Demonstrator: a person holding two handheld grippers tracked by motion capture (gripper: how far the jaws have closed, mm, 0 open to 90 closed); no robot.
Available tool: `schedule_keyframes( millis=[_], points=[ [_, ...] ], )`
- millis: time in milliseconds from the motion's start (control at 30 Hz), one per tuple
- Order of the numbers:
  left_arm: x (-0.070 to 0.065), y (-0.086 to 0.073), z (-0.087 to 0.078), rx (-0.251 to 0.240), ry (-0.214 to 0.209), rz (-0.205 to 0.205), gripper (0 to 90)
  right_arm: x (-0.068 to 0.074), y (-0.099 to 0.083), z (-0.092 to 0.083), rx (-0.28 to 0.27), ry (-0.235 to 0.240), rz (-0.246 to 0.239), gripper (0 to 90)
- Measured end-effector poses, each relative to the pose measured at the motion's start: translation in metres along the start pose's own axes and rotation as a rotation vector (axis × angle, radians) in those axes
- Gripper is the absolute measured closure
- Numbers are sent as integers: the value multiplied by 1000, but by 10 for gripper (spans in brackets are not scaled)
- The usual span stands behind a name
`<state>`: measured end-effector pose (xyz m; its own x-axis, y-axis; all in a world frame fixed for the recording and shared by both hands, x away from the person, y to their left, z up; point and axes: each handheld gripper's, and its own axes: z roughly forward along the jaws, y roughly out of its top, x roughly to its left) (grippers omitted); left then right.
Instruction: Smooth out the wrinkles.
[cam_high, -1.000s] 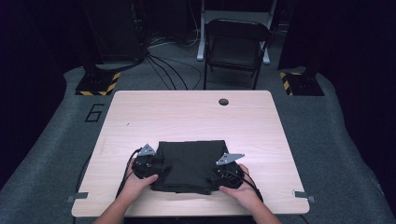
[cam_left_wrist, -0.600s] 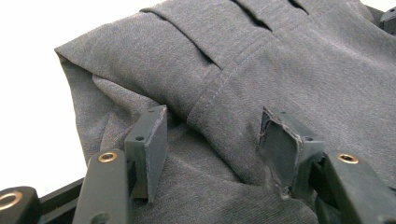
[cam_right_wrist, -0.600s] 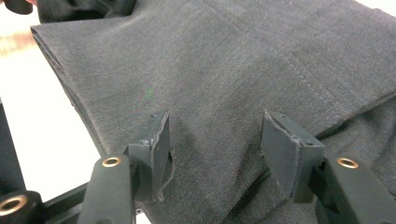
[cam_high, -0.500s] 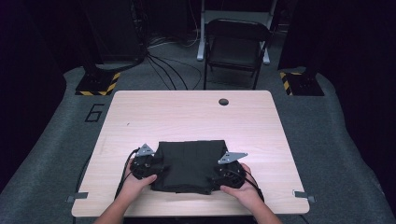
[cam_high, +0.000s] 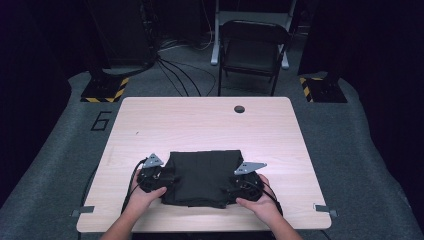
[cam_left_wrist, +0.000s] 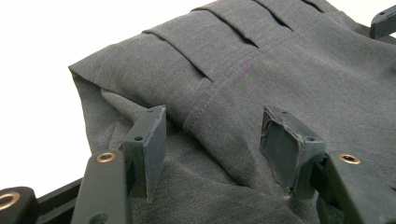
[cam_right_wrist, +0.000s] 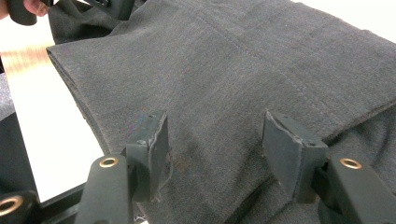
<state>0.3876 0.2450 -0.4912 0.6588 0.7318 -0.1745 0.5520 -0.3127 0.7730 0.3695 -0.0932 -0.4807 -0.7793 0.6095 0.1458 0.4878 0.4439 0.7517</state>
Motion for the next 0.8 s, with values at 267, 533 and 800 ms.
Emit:
schedule_keyframes(
  millis=[267,533,800],
  points=[
    [-2,3,-5,-11,-11,17,409,-2,0,-2,-18,-5,14,407],
    [-4,6,-15,-36,-3,30,408,-7,2,-10,-42,-14,29,400],
    [-4,7,-21,-42,2,34,406,-18,1,-21,-70,-49,75,399]
  ],
)
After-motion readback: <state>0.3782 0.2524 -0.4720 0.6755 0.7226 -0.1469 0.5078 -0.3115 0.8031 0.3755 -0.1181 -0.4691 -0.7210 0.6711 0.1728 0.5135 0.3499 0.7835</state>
